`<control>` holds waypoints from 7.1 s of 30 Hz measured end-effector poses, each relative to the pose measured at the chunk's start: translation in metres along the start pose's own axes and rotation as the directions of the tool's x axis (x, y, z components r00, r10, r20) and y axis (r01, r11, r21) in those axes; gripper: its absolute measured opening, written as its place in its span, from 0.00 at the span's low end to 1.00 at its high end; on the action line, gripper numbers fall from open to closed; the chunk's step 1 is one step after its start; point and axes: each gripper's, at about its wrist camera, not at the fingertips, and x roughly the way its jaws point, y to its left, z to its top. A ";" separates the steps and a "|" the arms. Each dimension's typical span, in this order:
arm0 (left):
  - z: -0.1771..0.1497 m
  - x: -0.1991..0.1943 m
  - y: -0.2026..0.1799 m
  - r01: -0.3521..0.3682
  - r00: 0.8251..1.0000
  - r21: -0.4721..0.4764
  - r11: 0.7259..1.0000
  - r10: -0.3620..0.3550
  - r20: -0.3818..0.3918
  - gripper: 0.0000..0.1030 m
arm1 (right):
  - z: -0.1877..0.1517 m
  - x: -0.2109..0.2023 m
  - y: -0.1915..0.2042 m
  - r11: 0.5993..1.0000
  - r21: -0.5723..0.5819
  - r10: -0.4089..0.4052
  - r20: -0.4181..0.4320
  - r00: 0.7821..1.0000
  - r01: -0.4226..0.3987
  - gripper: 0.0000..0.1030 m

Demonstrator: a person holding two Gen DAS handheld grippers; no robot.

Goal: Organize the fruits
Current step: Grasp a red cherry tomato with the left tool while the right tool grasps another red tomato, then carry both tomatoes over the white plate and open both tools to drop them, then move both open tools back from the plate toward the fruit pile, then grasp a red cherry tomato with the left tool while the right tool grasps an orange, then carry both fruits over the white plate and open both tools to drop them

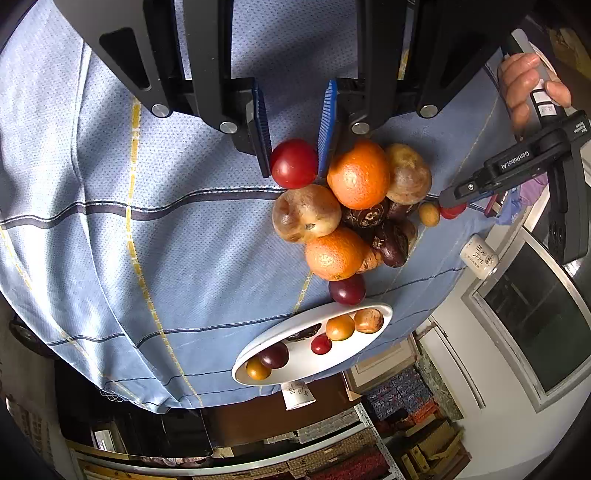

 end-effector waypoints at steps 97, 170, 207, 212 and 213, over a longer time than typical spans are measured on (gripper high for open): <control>-0.029 -0.051 0.015 0.050 0.990 0.002 0.999 -0.050 0.133 0.94 | -0.005 -0.016 0.055 0.975 -0.185 -0.117 0.028 0.993 0.120 0.83; 0.015 0.018 0.040 -0.006 1.000 0.088 0.996 0.008 -0.025 0.50 | -0.007 0.016 0.042 0.988 -0.044 -0.151 -0.035 0.988 0.150 0.41; 0.021 -0.013 0.044 0.032 0.999 0.025 0.999 -0.032 0.007 0.30 | 0.007 -0.003 0.054 0.986 -0.085 -0.147 -0.058 0.987 0.142 0.41; 0.072 -0.016 0.029 0.021 0.998 0.061 0.998 -0.025 0.062 0.30 | 0.057 -0.018 0.061 0.985 -0.139 -0.109 -0.050 0.993 0.101 0.41; 0.083 -0.013 0.027 0.024 0.997 0.060 0.998 -0.028 0.067 0.30 | 0.072 -0.015 0.062 0.981 -0.153 -0.122 -0.021 0.992 0.117 0.41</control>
